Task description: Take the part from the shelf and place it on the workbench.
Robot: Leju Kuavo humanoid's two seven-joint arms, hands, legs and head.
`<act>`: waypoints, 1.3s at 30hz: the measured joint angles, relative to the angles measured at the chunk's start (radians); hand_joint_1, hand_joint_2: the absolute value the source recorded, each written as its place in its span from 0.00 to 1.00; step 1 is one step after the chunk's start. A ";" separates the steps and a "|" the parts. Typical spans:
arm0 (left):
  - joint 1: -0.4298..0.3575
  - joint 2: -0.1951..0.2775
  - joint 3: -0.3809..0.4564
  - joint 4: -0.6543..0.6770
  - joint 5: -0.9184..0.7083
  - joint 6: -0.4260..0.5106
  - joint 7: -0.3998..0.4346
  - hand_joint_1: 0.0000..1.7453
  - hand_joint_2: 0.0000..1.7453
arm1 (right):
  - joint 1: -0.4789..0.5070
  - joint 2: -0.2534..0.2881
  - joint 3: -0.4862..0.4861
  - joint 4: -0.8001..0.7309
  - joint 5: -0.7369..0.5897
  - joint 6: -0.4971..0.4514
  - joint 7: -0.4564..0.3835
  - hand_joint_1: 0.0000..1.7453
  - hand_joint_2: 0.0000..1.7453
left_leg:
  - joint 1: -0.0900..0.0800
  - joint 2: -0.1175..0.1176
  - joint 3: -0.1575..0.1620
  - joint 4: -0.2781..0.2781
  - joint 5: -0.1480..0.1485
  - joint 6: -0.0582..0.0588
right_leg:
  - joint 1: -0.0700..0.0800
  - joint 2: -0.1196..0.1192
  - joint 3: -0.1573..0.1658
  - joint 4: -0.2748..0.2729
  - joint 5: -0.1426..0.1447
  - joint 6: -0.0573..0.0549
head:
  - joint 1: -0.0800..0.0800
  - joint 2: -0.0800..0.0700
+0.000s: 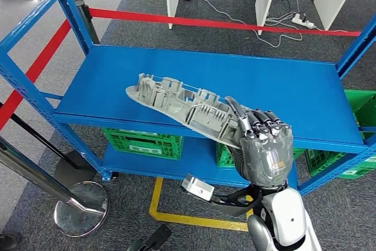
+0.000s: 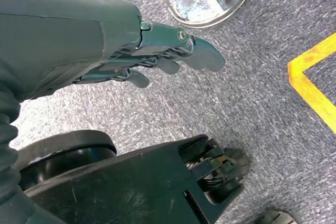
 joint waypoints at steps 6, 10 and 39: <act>-0.001 0.002 -0.010 0.002 0.026 0.003 0.000 0.00 1.00 | 0.004 0.015 -0.013 0.002 -0.035 0.001 -0.030 1.00 1.00 | 0.000 0.000 0.000 0.000 0.000 0.000 | 0.000 0.000 0.000 0.000 0.000 0.000 | 0.000 0.000; -0.001 0.004 -0.019 0.005 0.046 0.004 0.003 0.00 1.00 | 0.005 0.028 -0.029 0.013 -0.088 0.005 -0.054 1.00 1.00 | -0.001 0.000 0.000 0.000 0.000 0.000 | -0.001 0.000 0.000 0.000 0.000 0.000 | 0.000 0.000; -0.004 0.014 -0.089 0.029 0.147 0.026 0.016 0.00 1.00 | -0.020 0.128 -0.153 0.088 -0.276 0.078 -0.147 1.00 1.00 | 0.001 0.000 -0.035 -0.008 0.052 -0.010 | -0.018 0.005 0.037 0.002 -0.029 0.023 | 0.004 0.000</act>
